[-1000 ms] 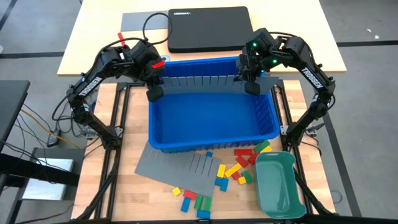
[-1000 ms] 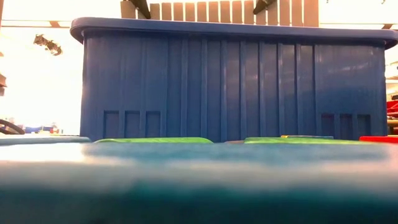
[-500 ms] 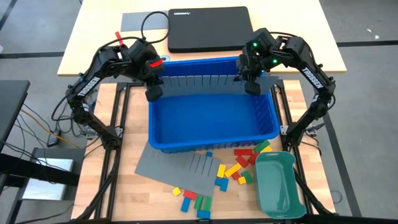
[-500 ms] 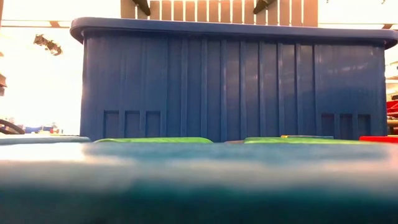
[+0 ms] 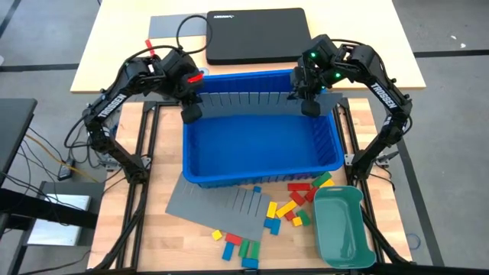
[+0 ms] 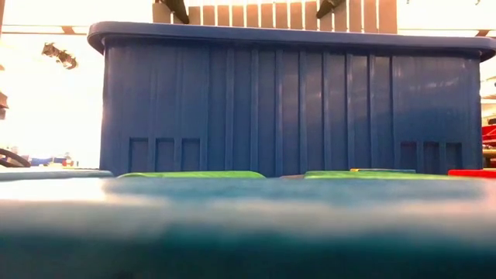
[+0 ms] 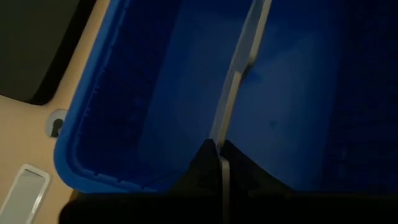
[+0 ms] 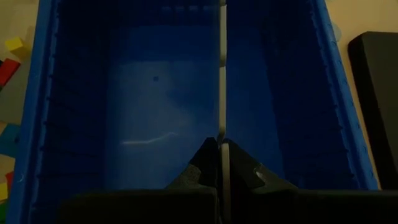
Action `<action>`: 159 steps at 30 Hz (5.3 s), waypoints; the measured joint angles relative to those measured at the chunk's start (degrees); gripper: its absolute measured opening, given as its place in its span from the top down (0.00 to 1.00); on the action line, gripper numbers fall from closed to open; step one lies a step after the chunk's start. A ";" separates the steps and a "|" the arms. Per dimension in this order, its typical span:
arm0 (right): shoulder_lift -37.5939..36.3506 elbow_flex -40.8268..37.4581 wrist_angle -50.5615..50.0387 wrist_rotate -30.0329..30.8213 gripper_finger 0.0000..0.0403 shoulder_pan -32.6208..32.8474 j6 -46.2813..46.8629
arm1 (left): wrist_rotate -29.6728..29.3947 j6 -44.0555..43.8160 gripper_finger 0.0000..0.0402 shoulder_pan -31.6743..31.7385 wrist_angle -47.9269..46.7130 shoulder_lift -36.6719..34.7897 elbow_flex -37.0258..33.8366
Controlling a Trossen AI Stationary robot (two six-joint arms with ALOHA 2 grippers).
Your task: Sort Items/Unsort Items
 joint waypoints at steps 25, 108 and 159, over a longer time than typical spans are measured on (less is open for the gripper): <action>0.09 0.00 0.41 -0.39 1.00 0.00 -0.02 | -1.41 0.20 1.00 0.02 -1.47 0.08 0.66; -0.09 -2.69 3.54 1.67 1.00 0.04 2.43 | -1.35 -0.57 1.00 0.07 -2.00 0.02 0.56; -0.09 -2.62 4.37 0.22 1.00 -0.35 2.76 | -1.38 -0.57 1.00 0.07 -2.36 0.09 0.56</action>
